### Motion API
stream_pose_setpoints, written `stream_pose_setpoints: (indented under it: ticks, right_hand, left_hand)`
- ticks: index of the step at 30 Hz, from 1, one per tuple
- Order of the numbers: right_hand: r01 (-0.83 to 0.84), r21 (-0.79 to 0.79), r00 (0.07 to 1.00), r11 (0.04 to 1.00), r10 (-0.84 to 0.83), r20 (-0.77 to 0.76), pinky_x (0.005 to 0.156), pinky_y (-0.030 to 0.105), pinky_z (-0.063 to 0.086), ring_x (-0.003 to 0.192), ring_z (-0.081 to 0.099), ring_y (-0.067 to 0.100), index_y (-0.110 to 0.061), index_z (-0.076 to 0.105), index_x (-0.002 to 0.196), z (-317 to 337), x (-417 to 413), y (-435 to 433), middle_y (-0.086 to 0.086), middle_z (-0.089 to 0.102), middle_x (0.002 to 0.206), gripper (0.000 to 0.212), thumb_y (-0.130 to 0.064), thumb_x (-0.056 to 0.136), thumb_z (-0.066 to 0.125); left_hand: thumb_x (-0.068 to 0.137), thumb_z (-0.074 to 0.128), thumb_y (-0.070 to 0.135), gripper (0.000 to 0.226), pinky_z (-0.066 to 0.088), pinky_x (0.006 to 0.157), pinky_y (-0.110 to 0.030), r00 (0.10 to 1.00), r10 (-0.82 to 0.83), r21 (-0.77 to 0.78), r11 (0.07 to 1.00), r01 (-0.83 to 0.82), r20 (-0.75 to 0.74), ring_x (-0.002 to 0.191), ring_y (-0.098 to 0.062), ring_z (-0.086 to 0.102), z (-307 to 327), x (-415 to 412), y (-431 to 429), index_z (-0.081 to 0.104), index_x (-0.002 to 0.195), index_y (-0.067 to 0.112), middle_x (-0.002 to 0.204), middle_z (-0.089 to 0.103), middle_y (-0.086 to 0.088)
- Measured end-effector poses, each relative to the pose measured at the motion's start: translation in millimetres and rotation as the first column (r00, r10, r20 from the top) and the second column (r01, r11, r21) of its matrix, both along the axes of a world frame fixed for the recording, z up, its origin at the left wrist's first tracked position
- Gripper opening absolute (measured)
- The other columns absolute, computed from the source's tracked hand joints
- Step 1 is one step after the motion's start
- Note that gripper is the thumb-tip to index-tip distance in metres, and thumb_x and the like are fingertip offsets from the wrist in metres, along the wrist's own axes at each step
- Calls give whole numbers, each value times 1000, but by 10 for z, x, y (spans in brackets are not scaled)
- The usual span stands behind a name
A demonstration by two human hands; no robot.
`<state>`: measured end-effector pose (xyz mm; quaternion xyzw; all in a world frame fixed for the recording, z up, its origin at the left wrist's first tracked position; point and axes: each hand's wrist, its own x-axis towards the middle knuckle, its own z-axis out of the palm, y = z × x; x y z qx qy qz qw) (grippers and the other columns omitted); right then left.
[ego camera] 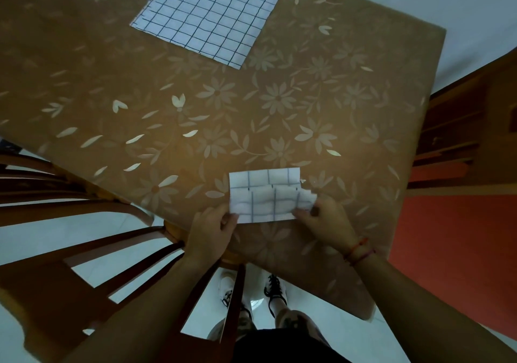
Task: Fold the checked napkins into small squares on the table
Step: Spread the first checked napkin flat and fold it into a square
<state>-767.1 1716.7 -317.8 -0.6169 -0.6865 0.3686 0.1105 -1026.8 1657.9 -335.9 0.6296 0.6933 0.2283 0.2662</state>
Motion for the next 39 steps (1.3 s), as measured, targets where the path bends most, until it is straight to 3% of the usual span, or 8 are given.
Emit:
stream_pose_setpoints:
  ticks: [3,6,8,13,20,25,29,39]
  right_hand:
    - [126,-53,991,991,-123,59,60,31,51,60,57,8,-20,65,72,-54,-54,69,-3,62,65,21,-37,85,64]
    - [182,-82,981,980,-176,77,58,29,49,63,58,11,-19,63,71,-69,-104,151,-5,61,66,23,-36,87,63]
    - [184,-66,978,981,-176,114,57,28,44,63,56,13,-20,59,68,-77,-122,200,-5,58,64,25,-36,87,64]
    - [207,-42,969,977,-199,145,66,31,50,75,58,15,-15,66,95,-62,-181,237,-3,60,81,22,-35,86,65]
    - [250,78,950,965,-260,171,63,28,48,77,54,13,-19,52,114,-37,-246,216,-1,60,96,33,-39,89,58]
    - [-37,291,977,956,-27,213,89,36,51,107,51,19,-14,52,126,11,-473,44,7,50,124,45,-38,88,52]
    - [-335,284,919,898,246,308,111,41,31,138,37,29,-9,44,139,0,-782,-252,15,40,147,59,-43,91,39]
    - [-483,120,829,867,408,383,114,48,30,144,23,33,1,35,143,-168,-1012,-432,23,28,152,75,-49,98,3]
  left_hand:
    - [92,63,25,12,43,65,-25,994,83,-90,993,-76,77,69,-8,54,20,7,129,66,99,16,80,63,6]
    - [92,61,27,26,46,70,-28,989,129,-168,979,-115,75,79,-12,55,-18,-18,204,61,115,16,92,64,2]
    - [91,62,25,27,48,76,-32,997,73,-99,993,-71,17,86,-13,53,-32,-27,204,58,115,14,96,61,1]
    - [91,46,27,41,46,92,-44,928,-202,92,966,242,-314,115,-26,50,-71,-71,192,53,127,7,125,57,-12]
    - [97,27,33,57,32,110,-49,765,-427,-150,900,409,-482,144,-26,24,-142,-152,334,34,147,6,156,27,-13]
    - [99,24,33,57,33,110,-51,751,-451,-185,890,416,-482,144,-27,24,-167,-189,400,33,147,4,156,25,-14]
    - [100,21,34,58,31,111,-53,745,-455,-189,888,419,-487,146,-26,18,-174,-195,413,28,149,4,158,20,-13]
    - [101,16,40,63,27,113,-54,721,-481,-177,871,458,-498,147,-28,14,-173,-196,346,26,148,-2,157,19,-18]
